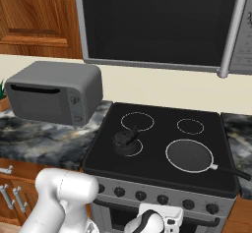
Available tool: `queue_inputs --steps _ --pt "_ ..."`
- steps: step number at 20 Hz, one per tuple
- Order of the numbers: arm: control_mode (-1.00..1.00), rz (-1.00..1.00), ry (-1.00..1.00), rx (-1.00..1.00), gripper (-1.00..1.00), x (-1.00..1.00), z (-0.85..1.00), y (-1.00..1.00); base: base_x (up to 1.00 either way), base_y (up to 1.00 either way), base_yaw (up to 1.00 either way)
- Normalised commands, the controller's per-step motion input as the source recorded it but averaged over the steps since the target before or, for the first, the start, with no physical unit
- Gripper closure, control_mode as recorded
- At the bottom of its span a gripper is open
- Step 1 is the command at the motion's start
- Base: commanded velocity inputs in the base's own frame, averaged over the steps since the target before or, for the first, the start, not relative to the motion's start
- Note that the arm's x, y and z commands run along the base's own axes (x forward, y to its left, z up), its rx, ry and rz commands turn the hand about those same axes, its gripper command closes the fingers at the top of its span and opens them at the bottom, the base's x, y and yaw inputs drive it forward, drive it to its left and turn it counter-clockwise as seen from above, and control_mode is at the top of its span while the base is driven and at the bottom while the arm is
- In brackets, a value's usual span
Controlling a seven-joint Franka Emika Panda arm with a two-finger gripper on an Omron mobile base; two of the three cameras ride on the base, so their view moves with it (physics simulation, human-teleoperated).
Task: Pick the pan from the cabinet and place it on the stove. Then turn on the stove burner for the pan.
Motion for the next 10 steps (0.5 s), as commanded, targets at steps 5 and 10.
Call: queue_inputs --steps 5,10 --pt "-1.00 0.00 0.00 0.00 1.00 0.04 0.00 0.00 0.00 0.00 0.00" --pt "-1.00 0.00 0.00 -0.06 1.00 0.02 0.00 0.00 0.00 0.00 0.00"
